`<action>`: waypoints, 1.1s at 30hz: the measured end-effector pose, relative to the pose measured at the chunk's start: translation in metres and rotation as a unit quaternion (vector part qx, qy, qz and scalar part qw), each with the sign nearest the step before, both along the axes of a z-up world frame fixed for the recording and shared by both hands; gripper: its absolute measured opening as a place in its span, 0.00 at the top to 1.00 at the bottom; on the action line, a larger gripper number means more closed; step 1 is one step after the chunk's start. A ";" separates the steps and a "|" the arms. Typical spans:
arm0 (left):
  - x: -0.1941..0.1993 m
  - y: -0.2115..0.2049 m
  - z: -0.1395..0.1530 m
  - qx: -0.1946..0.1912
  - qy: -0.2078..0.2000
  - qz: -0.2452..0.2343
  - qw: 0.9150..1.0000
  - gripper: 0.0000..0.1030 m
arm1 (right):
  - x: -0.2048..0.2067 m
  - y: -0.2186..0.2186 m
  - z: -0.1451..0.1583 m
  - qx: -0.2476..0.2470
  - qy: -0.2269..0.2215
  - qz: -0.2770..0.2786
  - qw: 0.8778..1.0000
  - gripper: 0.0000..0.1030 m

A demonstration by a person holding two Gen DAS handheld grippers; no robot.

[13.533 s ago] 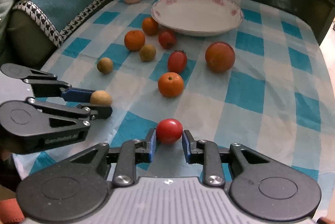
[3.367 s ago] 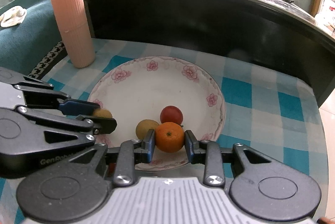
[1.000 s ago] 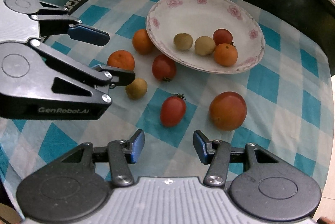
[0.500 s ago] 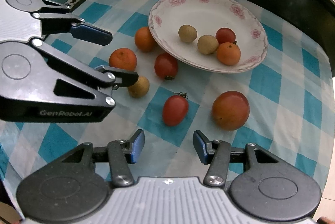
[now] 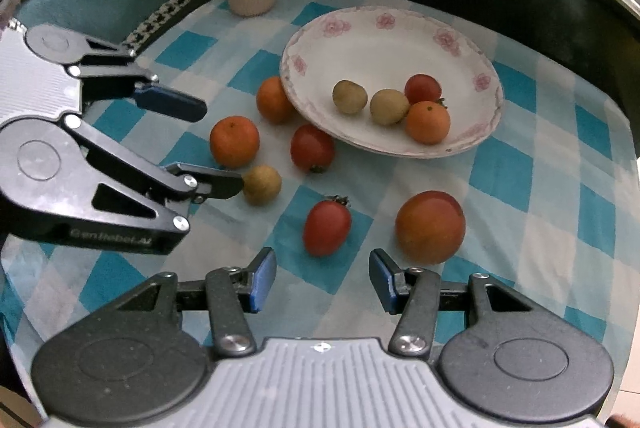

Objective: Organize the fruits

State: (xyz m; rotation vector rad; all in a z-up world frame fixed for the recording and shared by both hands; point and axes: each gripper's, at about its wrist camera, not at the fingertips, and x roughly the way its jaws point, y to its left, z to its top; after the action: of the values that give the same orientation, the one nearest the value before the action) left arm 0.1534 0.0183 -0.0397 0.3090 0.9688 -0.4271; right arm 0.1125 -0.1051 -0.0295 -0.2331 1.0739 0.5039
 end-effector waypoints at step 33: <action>0.012 0.003 -0.013 0.005 0.020 -0.002 1.000 0.57 | 0.019 0.002 -0.016 0.036 -0.022 0.009 0.999 0.58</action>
State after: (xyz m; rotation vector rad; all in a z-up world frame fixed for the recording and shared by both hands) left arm 0.1655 0.0210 -0.0530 0.3124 1.0108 -0.4334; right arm 0.1311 -0.1035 -0.0454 -0.1891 1.0092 0.5504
